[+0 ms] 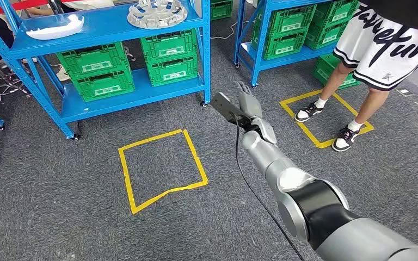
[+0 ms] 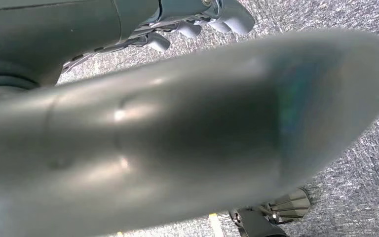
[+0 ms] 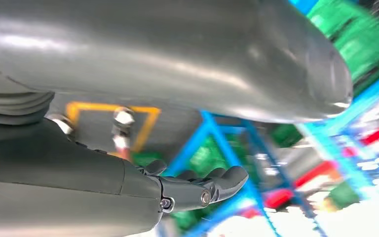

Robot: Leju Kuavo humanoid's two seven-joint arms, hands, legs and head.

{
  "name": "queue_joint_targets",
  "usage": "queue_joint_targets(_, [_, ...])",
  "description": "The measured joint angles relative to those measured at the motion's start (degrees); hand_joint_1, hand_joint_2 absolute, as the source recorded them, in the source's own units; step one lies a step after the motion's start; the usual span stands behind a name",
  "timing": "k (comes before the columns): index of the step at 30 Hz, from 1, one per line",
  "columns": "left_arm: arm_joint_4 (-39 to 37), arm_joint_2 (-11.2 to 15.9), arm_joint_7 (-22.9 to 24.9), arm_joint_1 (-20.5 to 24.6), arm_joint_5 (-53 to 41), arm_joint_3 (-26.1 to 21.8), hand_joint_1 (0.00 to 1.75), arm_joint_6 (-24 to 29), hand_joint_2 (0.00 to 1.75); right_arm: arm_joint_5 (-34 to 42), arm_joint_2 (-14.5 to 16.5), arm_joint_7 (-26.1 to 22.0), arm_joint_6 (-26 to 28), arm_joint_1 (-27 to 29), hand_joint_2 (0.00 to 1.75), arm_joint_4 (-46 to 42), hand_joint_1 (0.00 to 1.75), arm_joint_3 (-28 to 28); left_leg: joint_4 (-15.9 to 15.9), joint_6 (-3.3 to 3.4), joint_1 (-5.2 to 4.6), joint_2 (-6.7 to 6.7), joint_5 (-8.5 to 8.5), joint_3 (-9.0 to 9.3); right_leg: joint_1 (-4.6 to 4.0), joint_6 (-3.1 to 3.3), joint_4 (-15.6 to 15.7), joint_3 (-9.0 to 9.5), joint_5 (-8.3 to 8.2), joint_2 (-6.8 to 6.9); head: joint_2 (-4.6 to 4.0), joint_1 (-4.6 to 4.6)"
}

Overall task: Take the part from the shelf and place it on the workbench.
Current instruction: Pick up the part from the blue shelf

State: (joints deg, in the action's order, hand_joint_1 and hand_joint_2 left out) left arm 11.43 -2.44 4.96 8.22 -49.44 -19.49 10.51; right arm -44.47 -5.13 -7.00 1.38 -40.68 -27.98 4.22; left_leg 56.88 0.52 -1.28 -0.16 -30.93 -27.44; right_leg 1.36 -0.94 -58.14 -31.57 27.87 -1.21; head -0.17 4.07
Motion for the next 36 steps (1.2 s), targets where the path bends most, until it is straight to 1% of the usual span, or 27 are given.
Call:
queue_joint_targets(2, [-0.04, -0.07, 0.04, 0.00, -0.05, -0.14, 0.00, 0.13, 0.00, -0.32, 0.09, 0.12, -0.42, -0.36, 0.00, -0.88, 0.00, 1.74, 0.00, 0.00, 0.00, -0.01, 0.00, -0.01, 0.00, 0.00, 0.00, 0.00, 0.00, 0.00, 0.00, 0.00])
queue_joint_targets(8, [-0.24, -0.42, 0.33, -0.17, -0.52, -0.92, 0.00, 0.91, 0.00, -1.77, 0.37, 1.17, -2.99, -2.43, 0.00, -6.23, 0.00, 13.22, 0.07, 0.01, -0.01, -0.02, -0.01, -0.06, 0.03, -0.02, 0.02, -0.04, -0.03, 0.01, 0.00, -0.01])
queue_joint_targets(13, [-0.34, -0.45, 0.46, -0.51, -1.01, -1.46, 0.00, 1.52, 0.00, -2.30, 0.39, 2.31, -4.83, -3.02, 0.00, -10.61, 0.00, 21.94, 0.55, 0.06, -0.06, -0.09, -0.01, -0.59, 0.17, -0.30, 0.11, -0.35, -0.28, 0.05, 0.00, -0.01])
queue_joint_targets(15, [-0.35, -0.45, 0.46, -0.76, -1.18, -1.51, 0.00, 1.83, 0.00, -2.31, 0.36, 2.92, -5.55, -3.21, 0.00, -12.57, 0.00, 25.26, 0.62, 0.26, -0.06, -0.06, -0.01, -0.83, 0.18, -0.51, 0.18, -0.52, -0.38, 0.00, 0.00, -0.02])
queue_joint_targets(17, [-0.34, -0.56, 0.45, -0.91, -1.39, -1.68, 0.00, 2.15, 0.00, -2.31, 0.16, 3.69, -6.12, -3.54, 0.00, -14.60, 0.00, 28.91, 0.15, 0.76, 0.27, 0.12, 0.22, -0.56, 0.07, -0.74, -0.17, -0.98, -0.21, 0.09, 0.00, 0.00])
queue_joint_targets(18, [-0.33, -0.63, 0.45, -0.93, -1.56, -1.79, 0.00, 2.30, 0.00, -2.31, 0.03, 4.06, -6.37, -3.82, 0.00, -15.59, 0.00, 30.76, -0.14, 1.02, 0.48, 0.26, 0.34, -0.38, -0.03, -0.86, -1.47, -1.80, 0.30, 0.25, 0.00, 0.04])
queue_joint_targets(19, [-0.33, -0.74, 0.45, -0.95, -1.75, -1.89, 0.00, 2.43, 0.00, -2.31, -0.09, 4.52, -6.60, -4.11, 0.00, -16.55, 0.00, 32.62, -0.38, 1.24, 0.66, 0.41, 0.43, -0.18, -0.09, -0.98, -3.92, -3.25, 1.20, 0.43, 0.00, 0.07])
queue_joint_targets(20, [-0.33, -0.84, 0.45, -0.99, -1.97, -1.94, 0.00, 2.55, 0.00, -2.30, -0.24, 5.00, -6.87, -4.36, 0.00, -17.36, 0.00, 34.30, -0.44, 1.36, 0.70, 0.53, 0.36, -0.14, -0.12, -1.10, -7.53, -5.33, 2.38, 0.60, 0.00, 0.10])
queue_joint_targets(21, [-0.33, -0.96, 0.45, -1.03, -2.19, -1.97, 0.00, 2.66, 0.00, -2.27, -0.44, 5.54, -7.20, -4.56, 0.00, -18.07, 0.00, 35.95, -0.43, 1.45, 0.74, 0.62, 0.24, -0.10, -0.14, -1.20, -11.62, -7.85, 3.52, 0.68, 0.00, 0.11])
queue_joint_targets(22, [-0.33, -1.09, 0.45, -1.10, -2.46, -2.00, 0.00, 2.77, 0.00, -2.19, -0.73, 6.07, -7.58, -4.63, 0.00, -18.64, 0.00, 37.45, -0.42, 1.47, 0.76, 0.65, 0.04, 0.04, -0.14, -1.25, -14.87, -10.09, 3.98, 0.70, 0.00, 0.10])
queue_joint_targets(23, [-0.33, -1.23, 0.45, -1.17, -2.74, -2.04, 0.00, 2.87, 0.00, -2.01, -1.11, 6.51, -8.01, -4.66, 0.00, -19.12, 0.00, 38.73, -0.40, 1.42, 0.80, 0.63, -0.22, 0.30, -0.13, -1.26, -16.37, -11.61, 3.38, 0.72, 0.00, 0.12])
queue_joint_targets(24, [-0.33, -1.35, 0.45, -1.23, -2.99, -2.08, 0.00, 2.97, 0.00, -1.72, -1.52, 6.79, -8.43, -4.76, 0.00, -19.56, 0.00, 39.85, -0.38, 1.27, 0.86, 0.57, -0.60, 0.73, -0.13, -1.19, -15.34, -11.93, 1.43, 0.77, 0.00, 0.12])
queue_joint_targets(25, [-0.33, -1.47, 0.46, -1.26, -3.21, -2.11, 0.00, 3.05, 0.00, -1.37, -1.87, 6.89, -8.79, -4.97, 0.00, -19.91, 0.00, 40.74, -0.36, 1.06, 0.92, 0.52, -1.07, 1.30, -0.13, -1.08, -12.23, -11.22, -1.41, 0.87, 0.00, 0.13])
queue_joint_targets(26, [-0.33, -1.60, 0.45, -1.30, -3.33, -2.14, 0.00, 3.10, 0.00, -0.99, -2.18, 6.84, -9.09, -5.26, 0.00, -20.16, 0.00, 41.46, -0.42, 0.79, 0.97, 0.51, -1.61, 1.77, -0.20, -0.91, -8.52, -9.95, -3.80, 1.06, 0.00, 0.08])
queue_joint_targets(27, [-0.35, -1.69, 0.44, -1.25, -3.38, -2.19, 0.00, 3.16, 0.00, -0.66, -2.39, 6.68, -9.32, -5.67, 0.00, -20.33, 0.00, 42.15, -0.43, 0.41, 0.94, 0.54, -2.16, 2.15, -0.43, -0.72, -5.14, -8.56, -5.35, 1.24, 0.00, -0.03])
queue_joint_targets(28, [-0.38, -1.75, 0.44, -1.19, -3.39, -2.23, 0.00, 3.21, 0.00, -0.40, -2.53, 6.52, -9.49, -6.06, 0.00, -20.40, 0.00, 42.81, -0.46, 0.03, 0.91, 0.59, -2.59, 2.28, -0.62, -0.32, -2.85, -7.44, -5.46, 1.40, 0.00, -0.13])
queue_joint_targets(29, [-0.40, -1.80, 0.44, -1.14, -3.39, -2.27, 0.00, 3.25, 0.00, -0.17, -2.62, 6.40, -9.59, -6.35, 0.00, -20.43, 0.00, 43.44, -0.60, -0.35, 0.88, 0.70, -2.90, 2.30, -0.85, 0.13, -1.86, -6.81, -4.72, 1.46, 0.00, -0.24])
queue_joint_targets(30, [-0.41, -1.85, 0.44, -1.06, -3.39, -2.31, 0.00, 3.28, 0.00, -0.01, -2.69, 6.32, -9.66, -6.57, 0.00, -20.45, 0.00, 43.98, -0.77, -0.74, 0.84, 0.84, -3.15, 2.44, -1.06, 0.62, -1.36, -6.44, -3.98, 1.36, 0.00, -0.30])
queue_joint_targets(31, [-0.34, -1.84, 0.47, -1.04, -3.39, -2.32, 0.00, 3.28, 0.00, 0.11, -2.75, 6.28, -9.68, -6.71, 0.00, -20.53, 0.00, 44.38, -1.02, -1.10, 0.84, 1.02, -3.50, 2.90, -1.00, 1.15, -1.05, -6.03, -3.33, 1.24, 0.00, -0.26])
queue_joint_targets(32, [-0.26, -1.86, 0.48, -1.04, -3.39, -2.32, 0.00, 3.30, 0.00, 0.24, -2.82, 6.24, -9.65, -6.86, 0.00, -20.61, 0.00, 44.69, -0.79, -1.47, 0.84, 1.13, -3.85, 3.28, -0.93, 1.50, -0.90, -5.56, -2.92, 1.10, 0.00, -0.26])
queue_joint_targets(33, [-0.20, -1.87, 0.49, -0.99, -3.39, -2.33, 0.00, 3.31, 0.00, 0.37, -2.88, 6.23, -9.64, -7.10, 0.00, -20.67, 0.00, 44.98, 0.48, -1.86, 0.85, 1.09, -4.38, 3.06, -0.77, 1.85, -0.70, -4.85, -2.43, 1.02, 0.00, -0.43])
queue_joint_targets(34, [-0.17, -1.88, 0.53, -0.95, -3.39, -2.34, 0.00, 3.32, 0.00, 0.50, -2.90, 6.20, -9.64, -7.39, 0.00, -20.72, 0.00, 45.36, 3.15, -2.22, 0.91, 0.98, -5.12, 1.86, -0.56, 2.12, -0.48, -3.99, -1.93, 0.99, 0.00, -0.57])
queue_joint_targets(35, [-0.22, -1.93, 0.56, -0.93, -3.39, -2.34, 0.00, 3.32, 0.00, 0.61, -2.91, 6.17, -9.66, -7.61, 0.00, -20.71, 0.00, 45.83, 6.99, -2.55, 1.06, 0.79, -5.84, -0.59, -0.46, 2.32, -0.31, -3.23, -1.36, 0.99, 0.00, -0.75])
queue_joint_targets(36, [-0.28, -1.95, 0.60, -0.98, -3.38, -2.35, 0.00, 3.32, 0.00, 0.69, -2.90, 6.17, -9.71, -7.73, 0.00, -20.67, 0.00, 46.40, 11.32, -2.84, 1.24, 0.65, -6.53, -3.82, -0.41, 2.45, -0.21, -2.50, -0.77, 0.96, 0.00, -0.92])
